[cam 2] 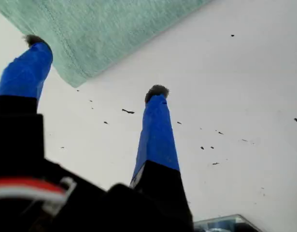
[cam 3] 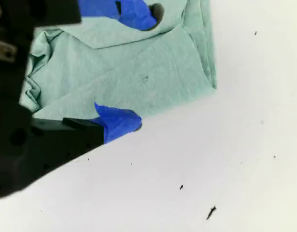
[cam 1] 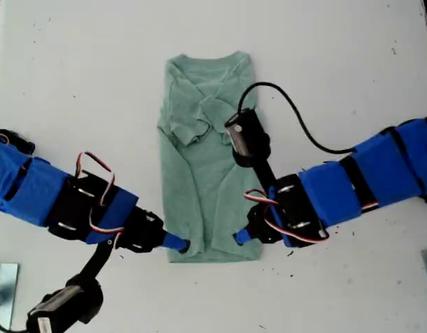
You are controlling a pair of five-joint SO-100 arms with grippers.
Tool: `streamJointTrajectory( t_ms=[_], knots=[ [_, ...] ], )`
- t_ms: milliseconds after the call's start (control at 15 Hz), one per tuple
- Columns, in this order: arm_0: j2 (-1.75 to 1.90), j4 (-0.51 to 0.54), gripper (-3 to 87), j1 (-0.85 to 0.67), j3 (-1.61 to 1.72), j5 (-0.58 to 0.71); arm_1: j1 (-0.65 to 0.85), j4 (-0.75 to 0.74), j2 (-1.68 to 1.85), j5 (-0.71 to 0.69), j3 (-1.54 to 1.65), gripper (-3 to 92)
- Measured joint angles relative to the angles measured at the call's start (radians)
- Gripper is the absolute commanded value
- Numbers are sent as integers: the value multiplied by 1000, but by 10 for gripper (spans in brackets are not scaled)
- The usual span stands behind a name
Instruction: Fold t shirt
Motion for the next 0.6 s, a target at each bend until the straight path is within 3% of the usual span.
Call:
streamJointTrajectory(
  t_ms=[200, 467, 533, 600],
  knots=[
    [-195, 0, 319, -5, -166, 17, 0, -83, -129, 8, -77, 372],
    [-476, 64, 250, -18, -417, 26, -20, -156, -310, 40, -160, 168],
    [-509, 83, 183, -21, -425, 21, -25, -170, -325, 44, -164, 66],
    [-528, 114, 42, -21, -428, 12, -31, -170, -330, 54, -166, 26]
  ],
)
